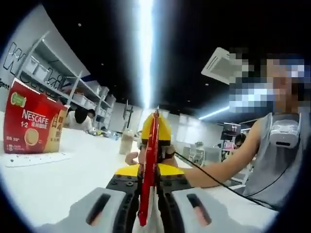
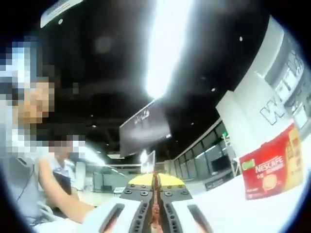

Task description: Tear open the coffee pouch, take out the coffee, and pour the coffee from the pouch into the cup

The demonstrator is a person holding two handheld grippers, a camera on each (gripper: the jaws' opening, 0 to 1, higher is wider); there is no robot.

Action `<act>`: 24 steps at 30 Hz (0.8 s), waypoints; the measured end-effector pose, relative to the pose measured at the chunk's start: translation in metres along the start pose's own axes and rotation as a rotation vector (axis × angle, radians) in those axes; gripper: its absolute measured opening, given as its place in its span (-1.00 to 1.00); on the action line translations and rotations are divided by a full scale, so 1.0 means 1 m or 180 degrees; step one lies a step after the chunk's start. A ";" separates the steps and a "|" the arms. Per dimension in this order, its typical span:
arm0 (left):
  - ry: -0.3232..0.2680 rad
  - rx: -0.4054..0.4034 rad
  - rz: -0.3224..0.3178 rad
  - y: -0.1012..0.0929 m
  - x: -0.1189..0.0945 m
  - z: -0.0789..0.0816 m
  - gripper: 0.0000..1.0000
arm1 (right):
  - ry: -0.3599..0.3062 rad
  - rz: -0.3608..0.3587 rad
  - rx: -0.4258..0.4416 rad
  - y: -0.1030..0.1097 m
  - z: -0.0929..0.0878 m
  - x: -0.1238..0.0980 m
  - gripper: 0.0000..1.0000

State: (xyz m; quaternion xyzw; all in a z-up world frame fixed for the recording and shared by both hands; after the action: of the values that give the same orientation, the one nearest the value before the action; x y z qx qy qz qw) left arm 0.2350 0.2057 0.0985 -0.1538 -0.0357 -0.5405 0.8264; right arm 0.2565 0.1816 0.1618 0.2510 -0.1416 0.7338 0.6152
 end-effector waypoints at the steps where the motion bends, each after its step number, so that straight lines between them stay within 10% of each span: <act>1: 0.0004 -0.0001 -0.0001 0.000 0.001 -0.001 -0.76 | 0.0000 -0.0007 -0.0009 -0.001 0.000 -0.001 -0.94; 6: 0.0120 0.0097 0.0032 0.000 0.003 -0.008 -0.79 | 0.0049 0.0058 -0.0130 0.003 -0.003 0.001 -0.73; 15: 0.0132 0.0093 0.0042 0.001 0.000 -0.008 -0.76 | 0.0198 -0.0033 -0.0203 0.000 -0.011 0.000 -0.92; 24: 0.0211 0.0009 0.0054 0.002 -0.001 -0.012 -0.67 | 0.0782 -0.0522 -0.1875 -0.017 -0.022 0.006 -0.96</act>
State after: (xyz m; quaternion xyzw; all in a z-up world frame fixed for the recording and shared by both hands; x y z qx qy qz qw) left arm 0.2350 0.2032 0.0865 -0.1350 -0.0078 -0.5382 0.8319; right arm 0.2679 0.2015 0.1449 -0.0175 -0.2518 0.6341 0.7309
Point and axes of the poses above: the point that each gripper's makers call its tool centre point, and the gripper's own axes: x roughly forward along the fingers, y roughly to its left, z roughly out of its top, the point moved 1 cm from there along -x, roughly backward along the fingers, and after that the axes turned 2 degrees about -y, right-handed, at the moved point
